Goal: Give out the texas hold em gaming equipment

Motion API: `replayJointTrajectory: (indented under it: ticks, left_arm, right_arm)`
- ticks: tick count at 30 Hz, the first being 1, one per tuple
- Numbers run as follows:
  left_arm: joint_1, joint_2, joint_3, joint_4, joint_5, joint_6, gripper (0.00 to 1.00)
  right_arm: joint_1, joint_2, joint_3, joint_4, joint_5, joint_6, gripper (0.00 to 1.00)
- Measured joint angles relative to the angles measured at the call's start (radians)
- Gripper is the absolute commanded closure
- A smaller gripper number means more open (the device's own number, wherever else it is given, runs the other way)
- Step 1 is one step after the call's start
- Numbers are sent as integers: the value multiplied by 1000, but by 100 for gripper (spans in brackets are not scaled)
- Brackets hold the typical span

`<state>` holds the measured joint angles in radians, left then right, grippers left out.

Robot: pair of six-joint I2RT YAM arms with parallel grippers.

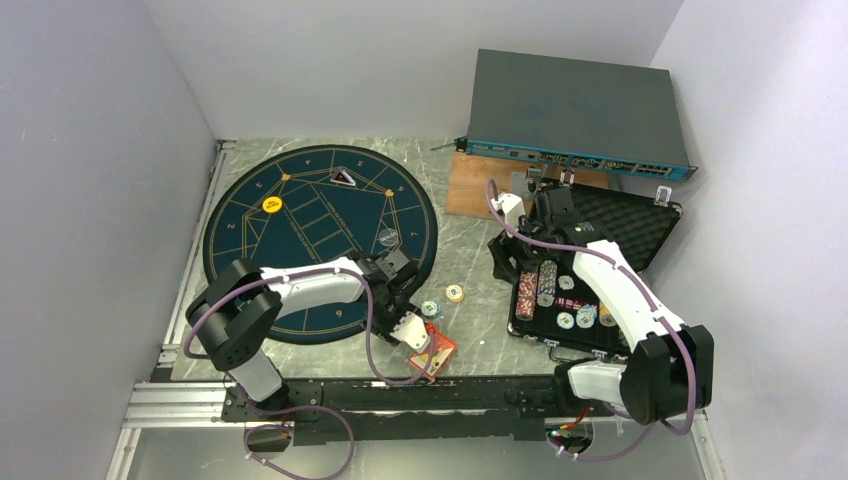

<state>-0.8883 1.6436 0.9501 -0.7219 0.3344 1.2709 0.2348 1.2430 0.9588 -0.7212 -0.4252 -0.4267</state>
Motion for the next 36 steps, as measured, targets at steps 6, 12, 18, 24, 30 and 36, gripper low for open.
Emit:
replayJointTrajectory:
  ticks: [6, 12, 18, 24, 30, 36]
  left_arm:
    - [-11, -5, -8, 4, -11, 0, 62]
    - [-18, -13, -8, 5, -19, -5, 68]
    - [-14, -13, 9, -25, -21, -8, 71]
    - [51, -3, 127, -108, -16, -7, 71]
    - [157, 77, 277, -127, -14, 3, 71]
    - [250, 215, 417, -126, -14, 14, 71]
  right_arm:
    - [-2, 0, -2, 8, -1, 0, 28]
    - [-3, 0, -6, 13, -1, 0, 29]
    - [-4, 0, -6, 14, -1, 0, 29]
    - [-4, 0, -6, 16, -1, 0, 29]
    - [-4, 2, -6, 16, -1, 0, 29]
    - [-4, 7, -6, 16, -1, 0, 29]
